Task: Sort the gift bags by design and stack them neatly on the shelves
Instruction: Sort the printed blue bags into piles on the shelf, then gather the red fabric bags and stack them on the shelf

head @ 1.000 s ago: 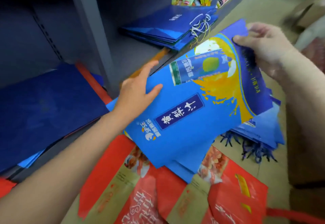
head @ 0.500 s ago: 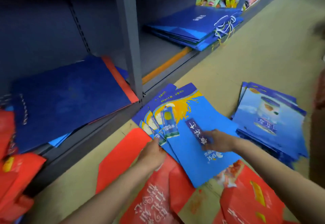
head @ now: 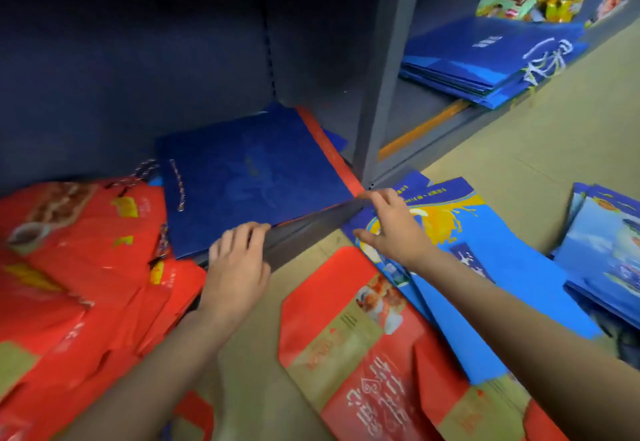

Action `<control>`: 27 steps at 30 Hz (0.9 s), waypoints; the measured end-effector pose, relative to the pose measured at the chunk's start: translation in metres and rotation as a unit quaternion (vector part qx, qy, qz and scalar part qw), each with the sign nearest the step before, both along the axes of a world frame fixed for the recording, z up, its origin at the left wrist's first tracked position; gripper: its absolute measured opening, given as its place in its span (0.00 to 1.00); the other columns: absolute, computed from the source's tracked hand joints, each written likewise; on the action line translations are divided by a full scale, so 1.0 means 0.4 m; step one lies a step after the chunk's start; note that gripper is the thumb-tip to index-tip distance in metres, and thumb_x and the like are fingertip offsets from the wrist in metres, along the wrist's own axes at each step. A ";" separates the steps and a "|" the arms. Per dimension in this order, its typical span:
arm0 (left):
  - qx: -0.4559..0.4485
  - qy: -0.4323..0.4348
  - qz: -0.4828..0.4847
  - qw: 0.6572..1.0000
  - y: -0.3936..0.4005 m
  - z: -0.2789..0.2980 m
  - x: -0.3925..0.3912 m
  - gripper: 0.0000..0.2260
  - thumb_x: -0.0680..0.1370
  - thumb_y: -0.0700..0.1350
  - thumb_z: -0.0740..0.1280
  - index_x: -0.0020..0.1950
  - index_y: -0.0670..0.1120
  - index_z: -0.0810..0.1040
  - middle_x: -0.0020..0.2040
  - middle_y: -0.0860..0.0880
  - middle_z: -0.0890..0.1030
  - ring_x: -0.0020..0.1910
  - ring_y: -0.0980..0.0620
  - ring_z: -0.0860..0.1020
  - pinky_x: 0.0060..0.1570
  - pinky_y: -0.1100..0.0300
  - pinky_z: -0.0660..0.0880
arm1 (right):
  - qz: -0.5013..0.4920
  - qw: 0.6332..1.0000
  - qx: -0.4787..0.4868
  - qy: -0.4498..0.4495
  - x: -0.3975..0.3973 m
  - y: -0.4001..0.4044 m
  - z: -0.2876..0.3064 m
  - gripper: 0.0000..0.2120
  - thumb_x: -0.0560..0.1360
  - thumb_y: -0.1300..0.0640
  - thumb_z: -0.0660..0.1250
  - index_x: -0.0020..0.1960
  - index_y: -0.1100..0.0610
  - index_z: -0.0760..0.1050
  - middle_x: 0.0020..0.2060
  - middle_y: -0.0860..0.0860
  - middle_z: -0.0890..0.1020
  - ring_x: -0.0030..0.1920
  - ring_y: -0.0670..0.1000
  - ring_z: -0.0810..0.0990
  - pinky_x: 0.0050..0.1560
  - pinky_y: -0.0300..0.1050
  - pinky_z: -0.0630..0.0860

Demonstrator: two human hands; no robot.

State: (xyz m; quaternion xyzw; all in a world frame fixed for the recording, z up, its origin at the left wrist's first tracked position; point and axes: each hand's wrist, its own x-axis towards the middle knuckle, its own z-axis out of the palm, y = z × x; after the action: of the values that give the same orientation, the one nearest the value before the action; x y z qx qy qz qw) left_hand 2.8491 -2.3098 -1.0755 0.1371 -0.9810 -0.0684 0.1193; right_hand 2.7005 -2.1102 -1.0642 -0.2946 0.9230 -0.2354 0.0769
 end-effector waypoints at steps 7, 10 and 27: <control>-0.015 -0.166 0.174 0.971 -0.157 0.042 0.185 0.31 0.73 0.55 0.67 0.73 0.51 0.61 0.71 0.46 0.62 0.68 0.42 0.62 0.65 0.46 0.60 | 0.217 0.939 0.181 0.198 0.069 -0.337 -0.018 0.32 0.72 0.55 0.67 0.73 0.53 0.58 0.73 0.56 0.57 0.72 0.58 0.56 0.68 0.54 0.56; -0.028 -0.251 0.164 0.953 -0.187 0.039 0.268 0.34 0.73 0.62 0.63 0.75 0.56 0.53 0.74 0.49 0.54 0.72 0.44 0.55 0.69 0.47 0.56 | 0.243 0.901 0.207 0.294 0.056 -0.377 -0.008 0.24 0.62 0.59 0.76 0.57 0.57 0.76 0.53 0.57 0.79 0.51 0.59 0.77 0.48 0.49 0.73; -0.011 0.060 0.276 0.959 -0.274 0.048 0.515 0.25 0.69 0.49 0.62 0.64 0.43 0.69 0.64 0.40 0.72 0.62 0.44 0.66 0.62 0.43 0.64 | 0.275 0.939 0.187 0.090 0.161 -0.433 0.077 0.28 0.76 0.53 0.64 0.73 0.54 0.59 0.67 0.55 0.67 0.65 0.58 0.67 0.65 0.51 0.66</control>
State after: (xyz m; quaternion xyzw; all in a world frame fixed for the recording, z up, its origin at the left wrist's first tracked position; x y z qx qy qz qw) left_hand 3.0552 -2.4194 -1.0563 0.3969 -0.8967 -0.0304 0.1934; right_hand 2.7648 -2.2834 -1.0334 -0.5372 0.8363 -0.0006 0.1093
